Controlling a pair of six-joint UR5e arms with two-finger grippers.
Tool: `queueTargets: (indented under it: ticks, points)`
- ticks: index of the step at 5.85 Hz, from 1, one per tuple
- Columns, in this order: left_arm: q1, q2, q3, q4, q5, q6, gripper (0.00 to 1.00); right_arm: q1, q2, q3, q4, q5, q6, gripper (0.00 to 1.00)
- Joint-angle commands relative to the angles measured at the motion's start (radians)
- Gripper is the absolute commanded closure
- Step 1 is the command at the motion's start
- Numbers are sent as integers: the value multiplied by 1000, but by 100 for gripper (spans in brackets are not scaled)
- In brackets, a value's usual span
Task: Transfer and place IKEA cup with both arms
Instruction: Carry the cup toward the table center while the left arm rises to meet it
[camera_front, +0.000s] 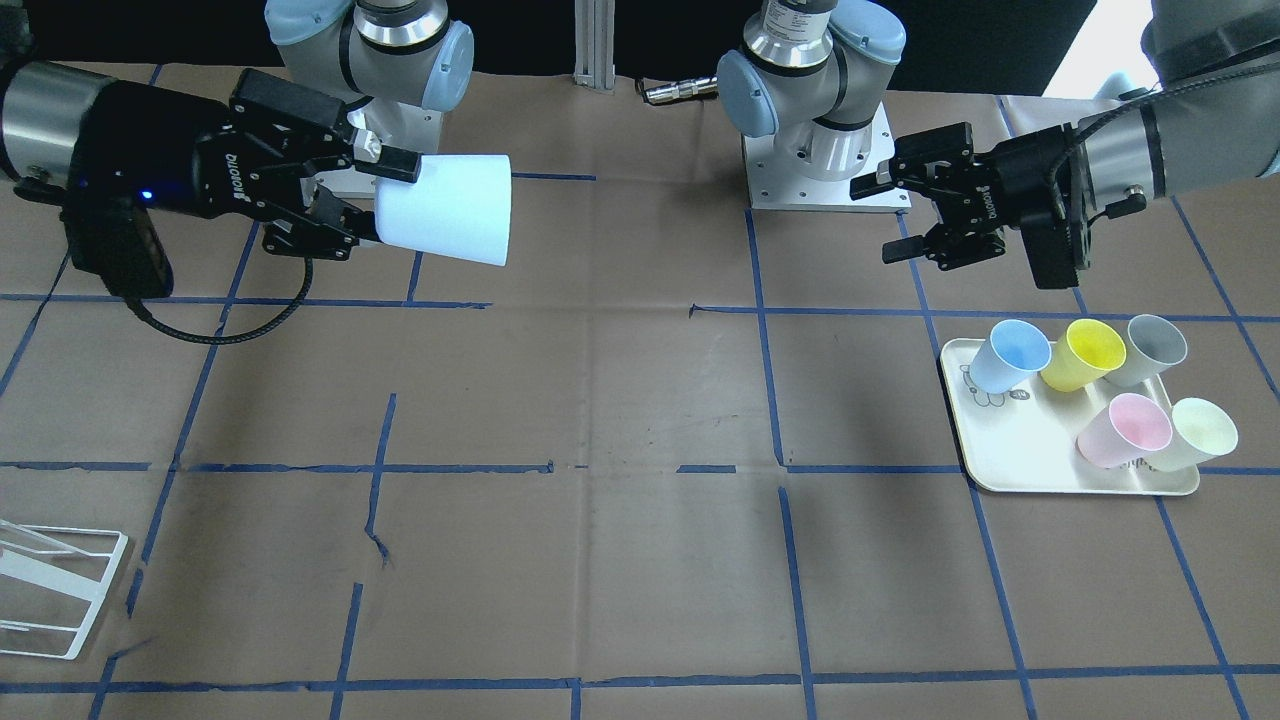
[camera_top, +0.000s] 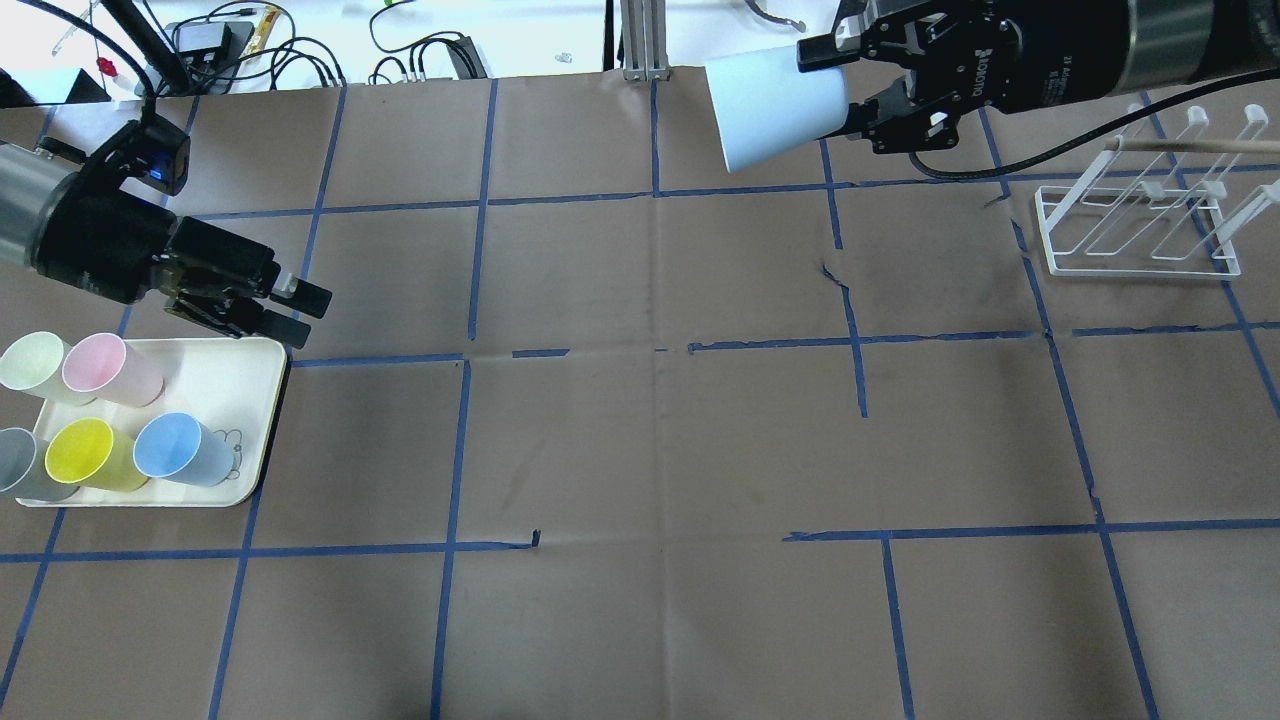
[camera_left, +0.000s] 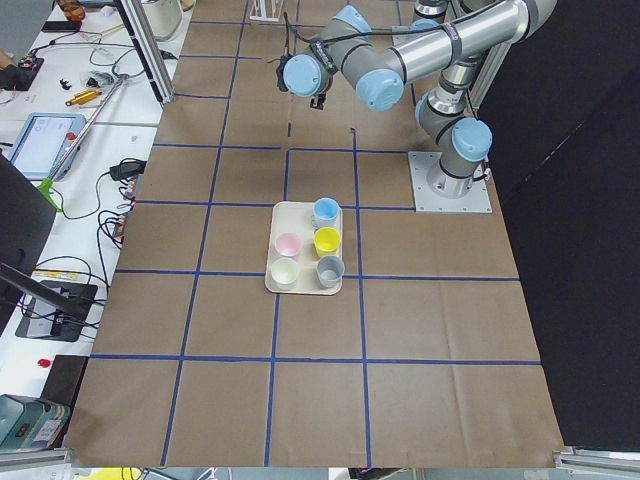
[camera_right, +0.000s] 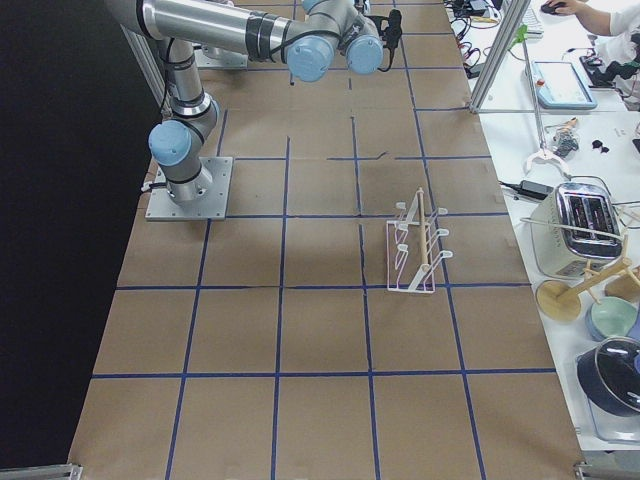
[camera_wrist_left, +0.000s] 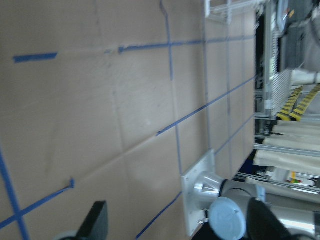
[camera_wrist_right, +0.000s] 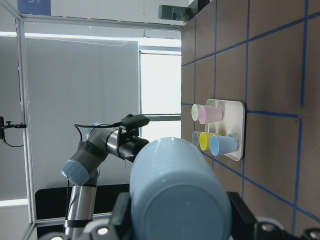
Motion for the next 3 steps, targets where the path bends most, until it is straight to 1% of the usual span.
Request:
queueTargets:
  ticks: [1, 2, 3]
  points:
    - [-24, 5, -96, -81, -342, 41, 2, 52, 0, 34, 0, 59, -9, 70]
    - [-70, 10, -103, -139, -480, 61, 2, 51, 0, 41, 0, 59, -9, 70]
    - [-107, 13, -103, -175, -587, 59, 2, 51, 0, 42, 0, 59, -9, 70]
